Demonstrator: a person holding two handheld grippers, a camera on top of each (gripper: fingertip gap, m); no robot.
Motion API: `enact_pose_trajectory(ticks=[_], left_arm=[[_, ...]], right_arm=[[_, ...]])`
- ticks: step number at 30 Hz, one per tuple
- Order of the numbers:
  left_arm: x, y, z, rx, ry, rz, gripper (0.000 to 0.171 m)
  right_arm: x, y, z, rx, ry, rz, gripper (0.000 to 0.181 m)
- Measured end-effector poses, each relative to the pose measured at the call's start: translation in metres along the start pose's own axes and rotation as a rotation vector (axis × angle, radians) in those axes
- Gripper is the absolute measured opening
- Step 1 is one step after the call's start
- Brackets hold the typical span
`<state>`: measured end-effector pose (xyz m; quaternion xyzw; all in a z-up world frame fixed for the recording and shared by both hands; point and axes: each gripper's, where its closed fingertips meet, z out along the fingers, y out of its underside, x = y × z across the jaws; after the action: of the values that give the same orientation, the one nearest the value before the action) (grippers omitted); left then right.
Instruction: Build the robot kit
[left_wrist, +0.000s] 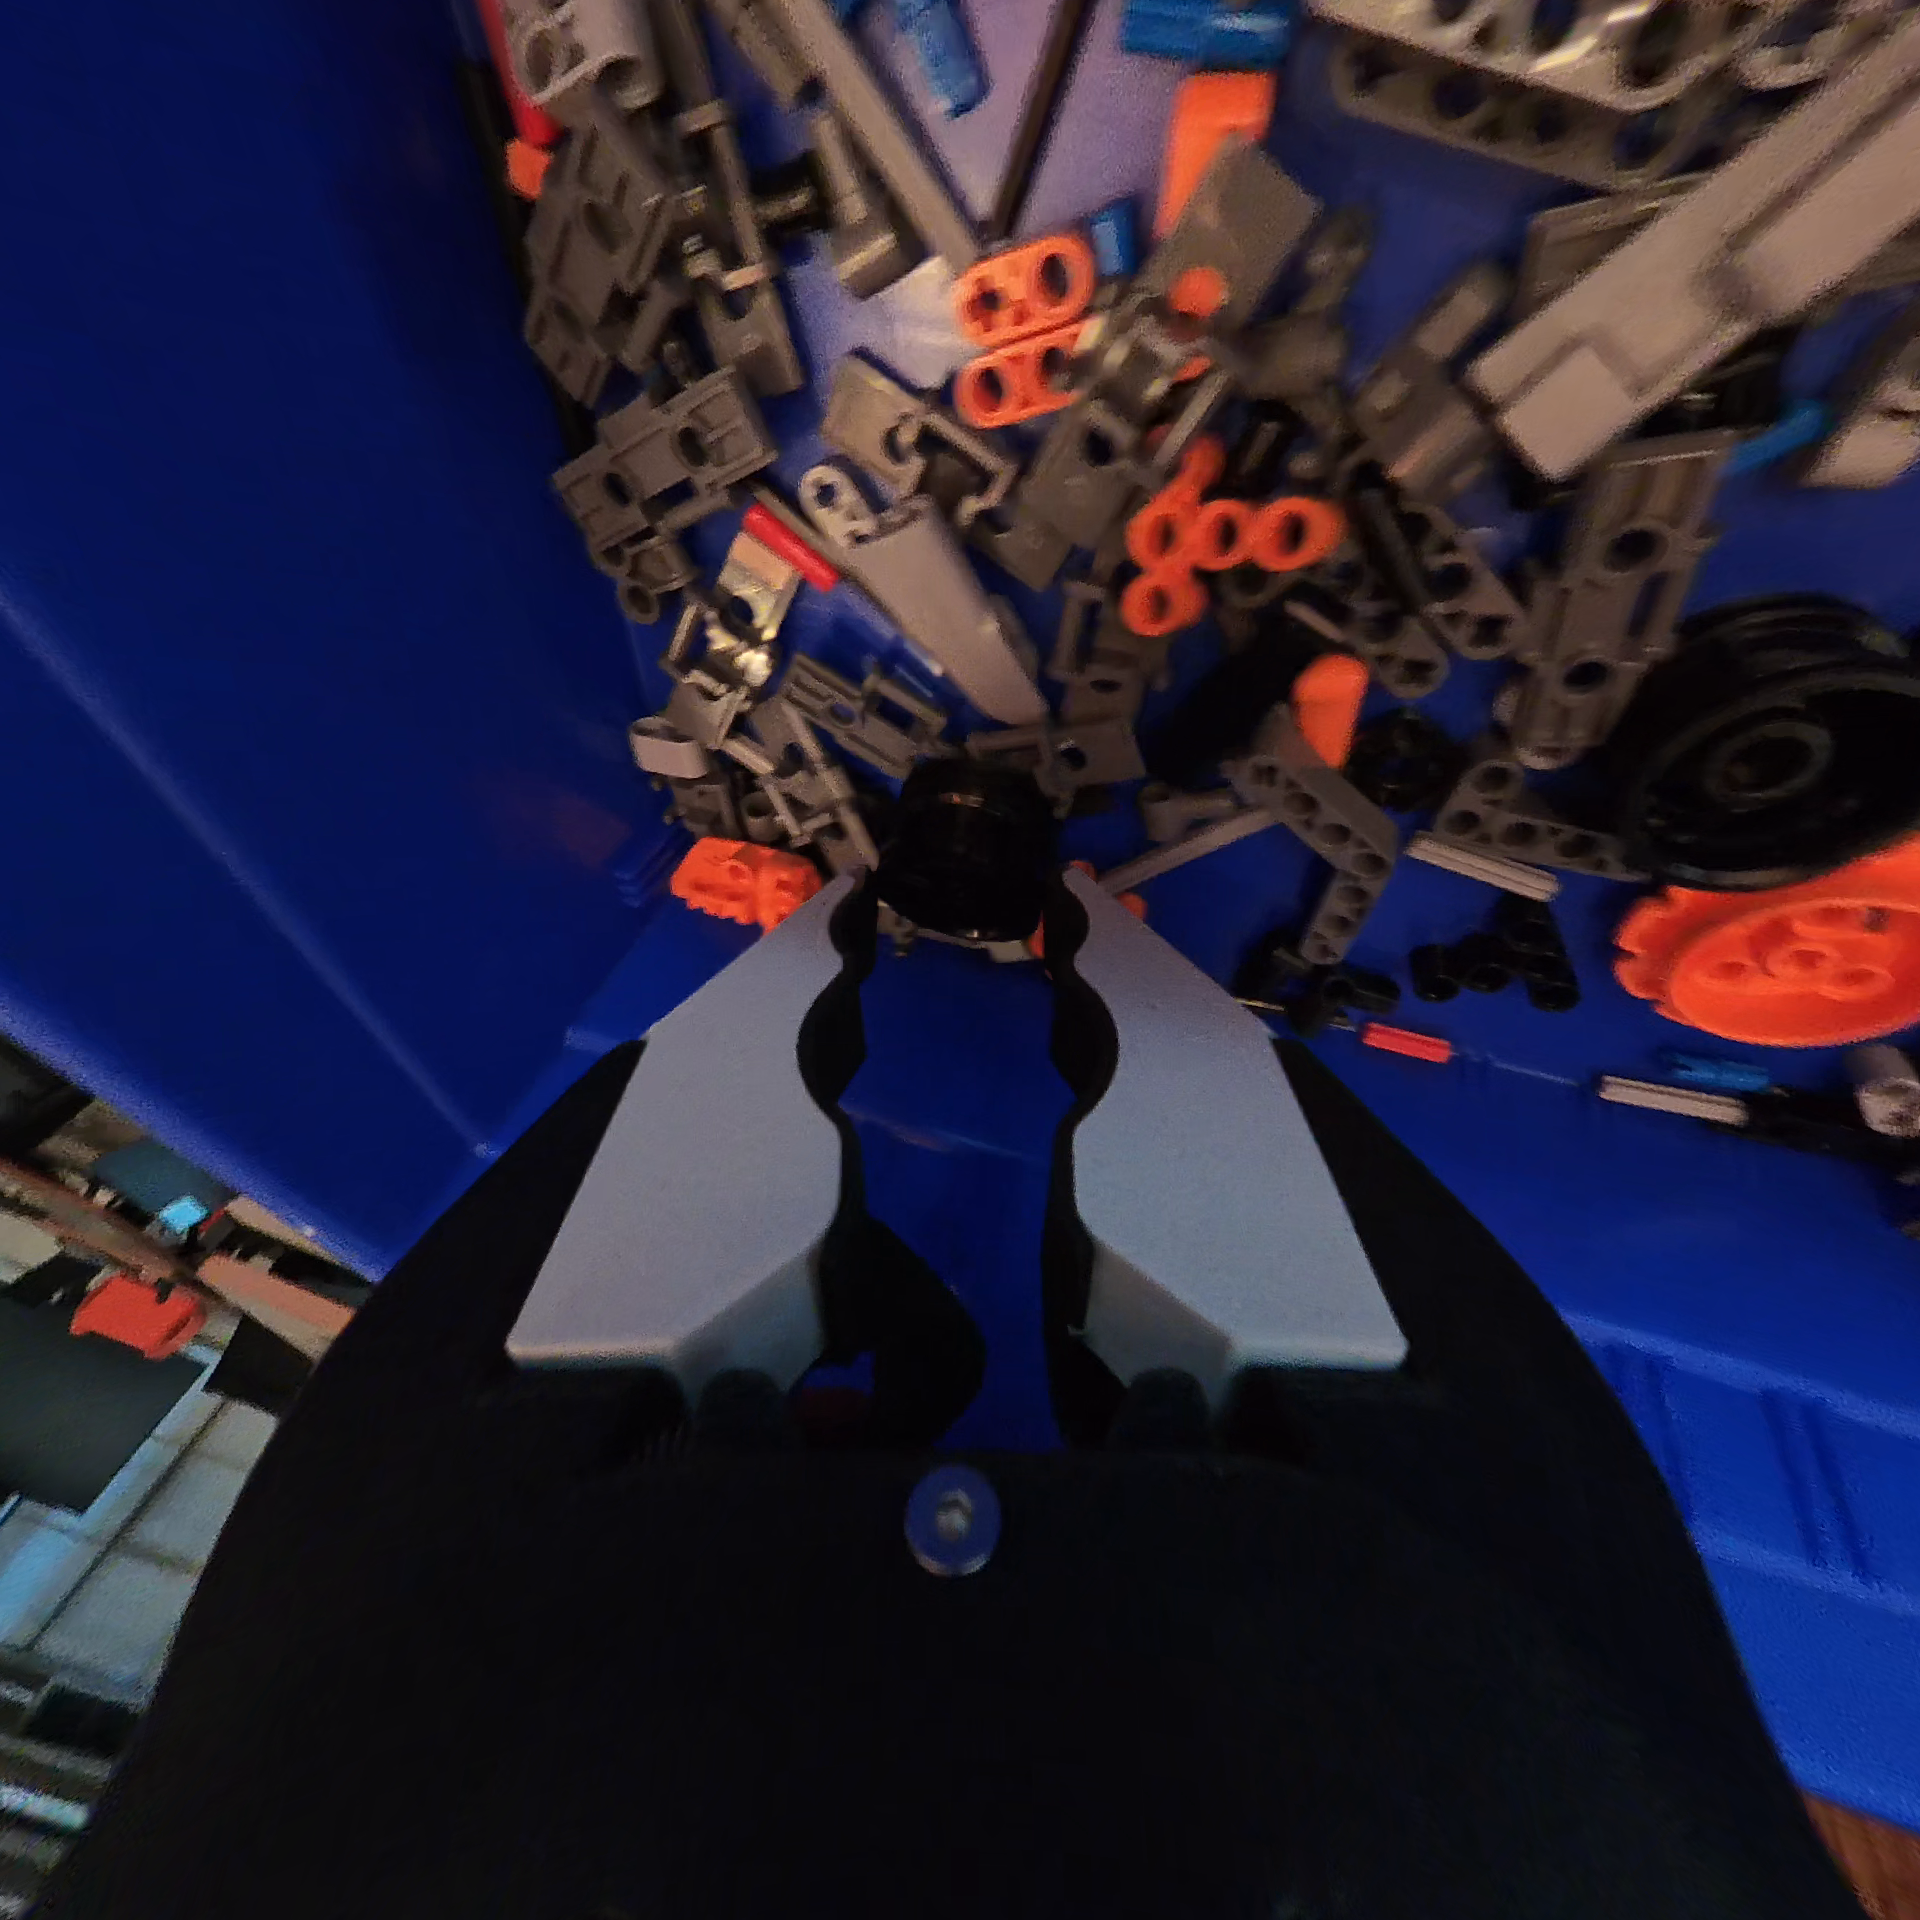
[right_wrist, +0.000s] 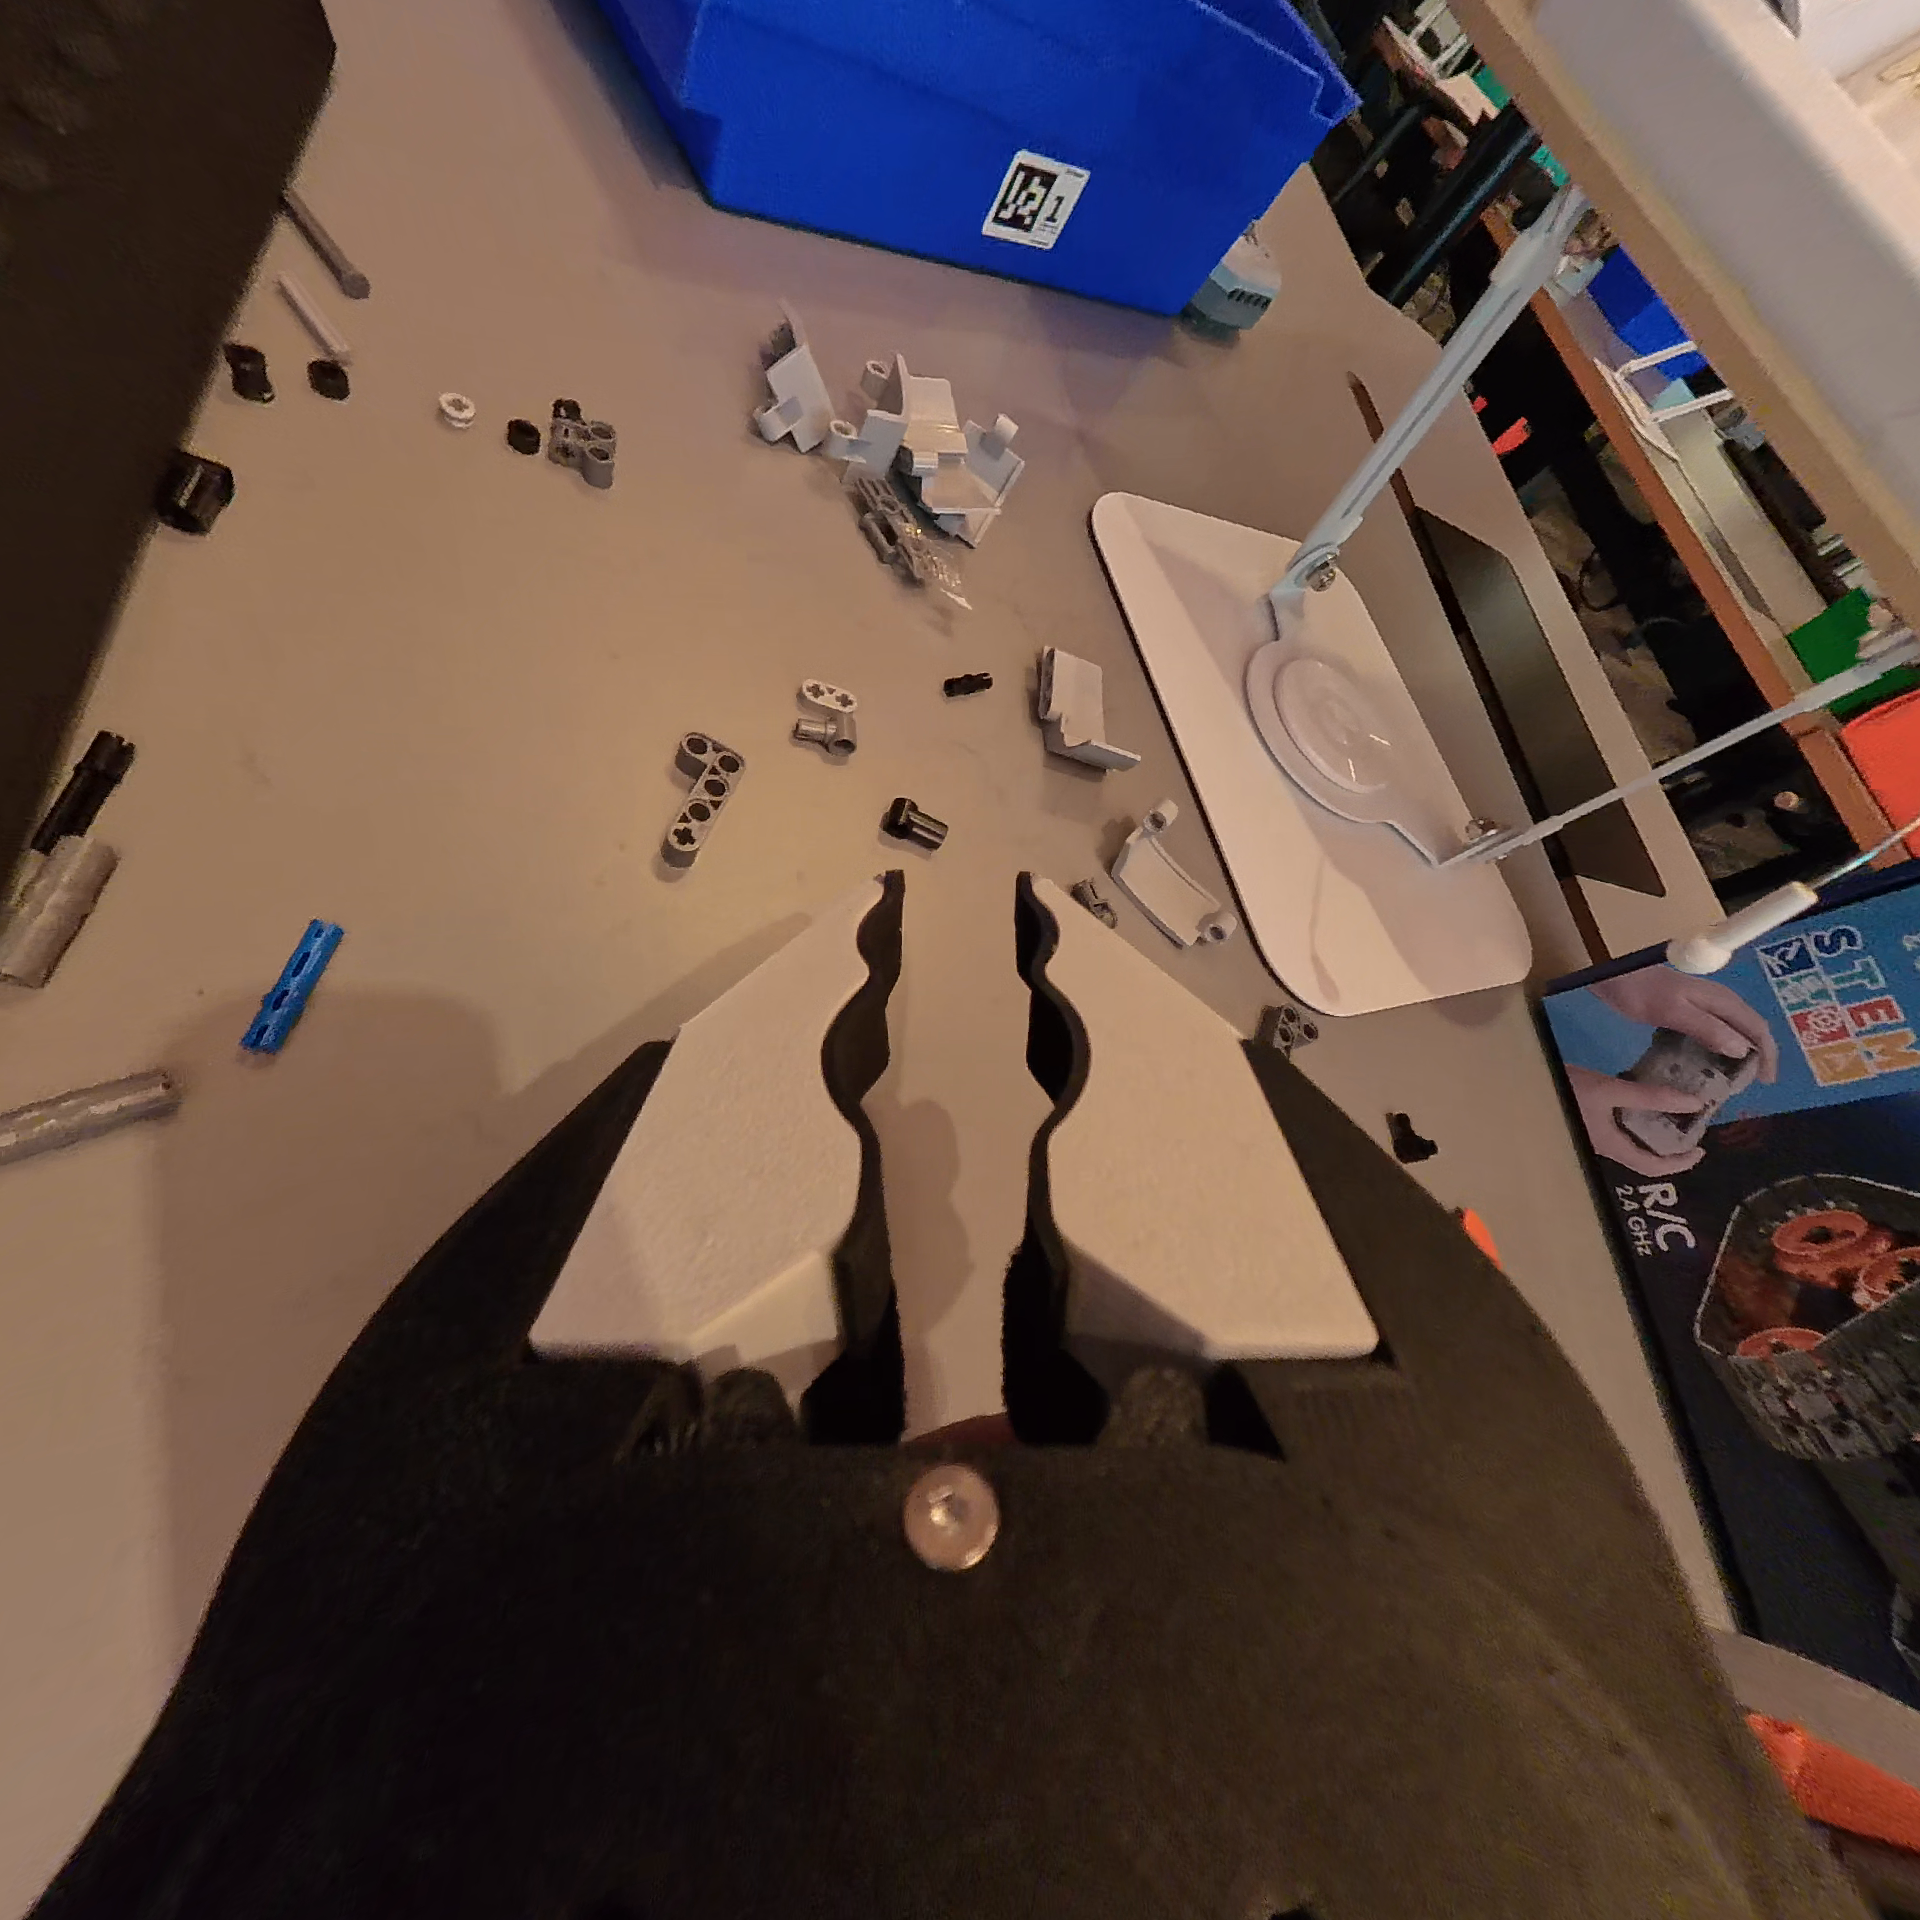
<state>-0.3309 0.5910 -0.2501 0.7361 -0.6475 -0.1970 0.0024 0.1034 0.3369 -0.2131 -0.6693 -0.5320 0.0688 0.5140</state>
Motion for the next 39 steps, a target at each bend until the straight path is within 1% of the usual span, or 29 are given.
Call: enact_pose_trajectory(ticks=[4,8,9,10,12,14,16,18,20,22,24,25,27,28,31,32,35,37,39], left_arm=[[0.023,-0.015,-0.018,0.103,0.093,0.031,0.032],[0.060,-0.032,-0.042,0.241,0.239,0.081,0.032],[0.061,-0.035,-0.046,0.271,0.233,0.091,0.039],[0.057,-0.037,-0.050,0.306,0.210,0.090,0.042],[0.044,-0.036,-0.060,0.361,0.174,0.045,0.043],[0.018,-0.022,-0.062,0.352,0.074,-0.021,0.044],[-0.002,-0.008,-0.060,0.320,0.027,-0.096,0.041],[-0.009,-0.002,-0.052,0.273,0.004,-0.091,0.040],[-0.009,-0.005,-0.042,0.243,0.001,-0.063,0.037],[-0.008,-0.009,-0.031,0.211,0.009,-0.043,0.038],[-0.019,-0.017,-0.024,0.207,-0.041,-0.042,0.041],[-0.023,-0.021,-0.023,0.208,-0.057,-0.030,0.045],[-0.032,-0.031,-0.023,0.240,-0.103,0.008,0.050],[-0.031,-0.033,-0.021,0.238,-0.078,0.008,0.056],[-0.020,-0.028,-0.008,0.153,0.030,-0.004,0.086],[-0.015,-0.026,-0.004,0.126,0.069,-0.002,0.089],[-0.013,-0.024,0.005,0.079,0.113,0.025,0.085],[-0.010,-0.025,0.006,0.074,0.166,0.018,0.082],[-0.005,-0.024,0.007,0.066,0.224,0.007,0.073]], right_arm=[[0.003,0.001,0.001,-0.005,0.011,0.020,0.019],[0.001,0.004,0.005,-0.024,-0.002,0.019,0.019],[0.001,0.005,0.005,-0.026,-0.004,0.019,0.019],[0.001,0.005,0.005,-0.029,-0.005,0.018,0.019],[0.001,0.007,0.005,-0.031,-0.005,0.022,0.019],[0.002,0.007,0.004,-0.029,-0.005,0.026,0.019],[0.002,0.007,0.003,-0.025,-0.007,0.028,0.019],[0.002,0.007,0.003,-0.023,-0.009,0.025,0.019],[0.001,0.005,0.002,-0.017,-0.011,0.022,0.019],[0.001,0.003,0.000,-0.009,-0.011,0.020,0.019],[0.000,0.001,-0.001,-0.004,-0.009,0.014,0.019],[0.000,0.000,-0.002,-0.004,-0.009,0.011,0.019],[0.000,0.000,-0.003,-0.001,-0.010,0.011,0.019],[-0.001,0.000,-0.003,-0.001,-0.013,0.011,0.019],[-0.001,0.000,-0.004,-0.001,-0.017,0.010,0.019],[-0.001,0.000,-0.004,0.002,-0.018,0.012,0.019],[-0.001,-0.001,-0.005,0.007,-0.021,0.011,0.019],[-0.002,0.000,-0.006,0.005,-0.022,0.009,0.019],[-0.002,0.000,-0.006,0.007,-0.025,0.010,0.019]])
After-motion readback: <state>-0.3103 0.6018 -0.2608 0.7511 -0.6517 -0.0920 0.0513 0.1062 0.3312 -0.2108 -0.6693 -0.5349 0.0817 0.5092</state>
